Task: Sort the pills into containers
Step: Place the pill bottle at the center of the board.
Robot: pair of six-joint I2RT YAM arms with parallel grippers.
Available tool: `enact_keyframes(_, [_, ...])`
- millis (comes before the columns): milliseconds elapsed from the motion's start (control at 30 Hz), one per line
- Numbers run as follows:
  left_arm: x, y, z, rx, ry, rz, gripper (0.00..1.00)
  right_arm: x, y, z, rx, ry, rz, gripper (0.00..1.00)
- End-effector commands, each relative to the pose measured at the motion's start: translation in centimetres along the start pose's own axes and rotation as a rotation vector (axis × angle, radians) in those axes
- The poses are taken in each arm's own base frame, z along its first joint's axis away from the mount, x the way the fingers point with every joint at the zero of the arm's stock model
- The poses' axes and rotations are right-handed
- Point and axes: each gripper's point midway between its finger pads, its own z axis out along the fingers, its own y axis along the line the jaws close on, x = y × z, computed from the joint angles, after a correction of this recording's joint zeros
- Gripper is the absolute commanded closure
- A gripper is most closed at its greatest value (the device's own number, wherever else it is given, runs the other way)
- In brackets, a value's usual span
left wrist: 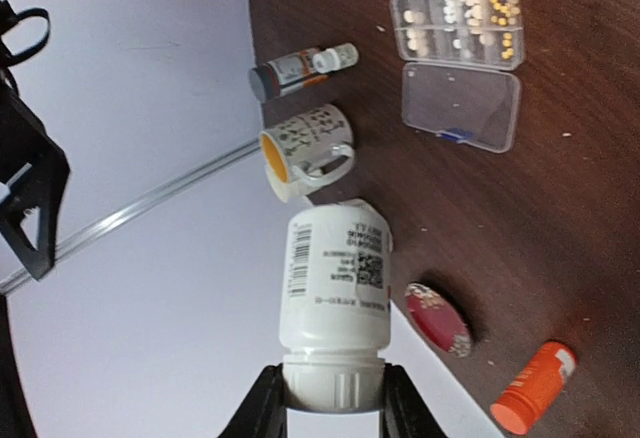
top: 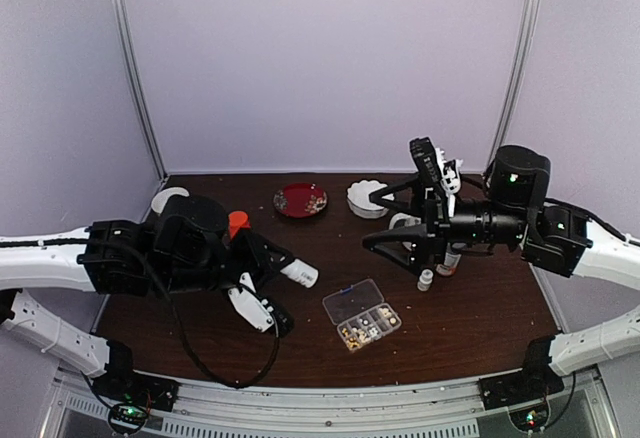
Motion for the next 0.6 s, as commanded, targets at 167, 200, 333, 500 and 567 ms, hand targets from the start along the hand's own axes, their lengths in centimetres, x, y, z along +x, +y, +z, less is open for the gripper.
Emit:
enact_keyframes(167, [3.2,-12.0,-0.5,0.526,0.25,-0.261,1.0,2.6,-3.3,-1.7,0.199,0.026,-0.029,0.0])
enact_keyframes(200, [3.8,-13.1,-0.4,0.562,0.279,-0.271,1.0,2.7,-3.2,-1.7,0.197,0.023,-0.03,0.0])
enact_keyframes(333, [6.7,-17.6,-0.7,0.736,0.418,-0.298,1.0,3.2,-3.1,-2.0,0.193,0.027,-0.029,0.0])
enact_keyframes(500, [9.0,-20.8,-0.5,0.949,0.558,-0.415,1.0,3.4,-2.7,-2.6,0.191,0.019,-0.026,0.0])
enact_keyframes(567, [9.0,-22.3,-0.3,1.055,0.576,-0.439,1.0,3.2,-2.6,-2.7,0.185,0.001,-0.026,0.0])
